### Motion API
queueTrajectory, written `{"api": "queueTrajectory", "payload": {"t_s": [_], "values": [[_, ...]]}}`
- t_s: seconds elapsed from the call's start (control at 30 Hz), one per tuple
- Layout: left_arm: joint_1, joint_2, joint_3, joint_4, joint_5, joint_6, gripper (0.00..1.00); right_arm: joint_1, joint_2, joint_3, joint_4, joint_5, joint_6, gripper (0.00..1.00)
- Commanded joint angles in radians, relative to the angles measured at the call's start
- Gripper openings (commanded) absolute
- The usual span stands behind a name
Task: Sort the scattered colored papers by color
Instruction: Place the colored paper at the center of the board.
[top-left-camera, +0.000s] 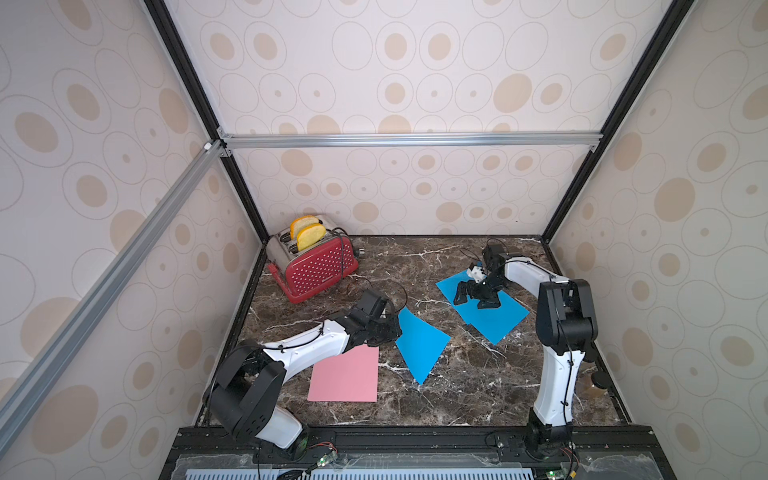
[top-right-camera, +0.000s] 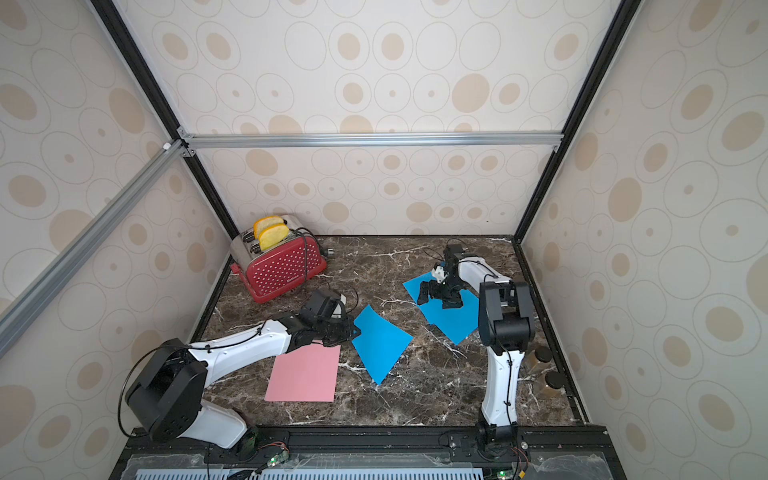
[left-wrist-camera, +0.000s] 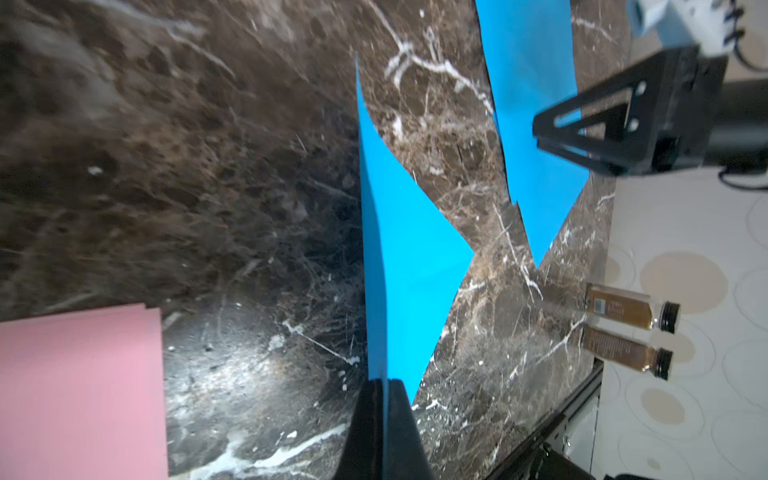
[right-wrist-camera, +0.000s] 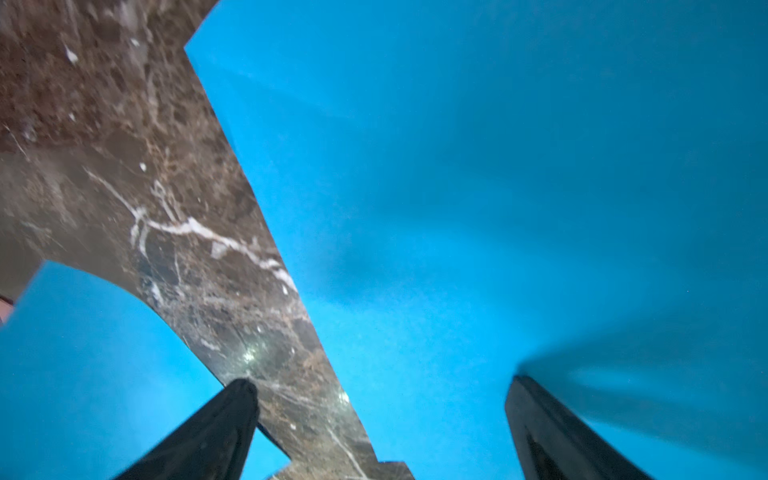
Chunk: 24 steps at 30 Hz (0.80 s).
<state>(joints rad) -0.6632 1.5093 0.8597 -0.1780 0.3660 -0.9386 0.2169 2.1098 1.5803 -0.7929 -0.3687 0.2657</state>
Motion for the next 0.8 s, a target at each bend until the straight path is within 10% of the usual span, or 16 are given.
{"api": "queueTrajectory", "payload": {"t_s": [0.0, 0.37, 0.77], "values": [[-0.007, 0.054, 0.07, -0.12, 0.123, 0.085, 0.0, -0.004, 0.088, 0.029, 0.014, -0.002, -0.014, 1.0], [-0.007, 0.241, 0.333, -0.52, 0.321, 0.446, 0.0, -0.01, 0.028, 0.096, 0.005, -0.038, -0.026, 1.0], [-0.007, 0.433, 0.532, -0.75, 0.26, 0.716, 0.0, -0.009, -0.314, -0.29, 0.163, -0.374, 0.148, 1.0]]}}
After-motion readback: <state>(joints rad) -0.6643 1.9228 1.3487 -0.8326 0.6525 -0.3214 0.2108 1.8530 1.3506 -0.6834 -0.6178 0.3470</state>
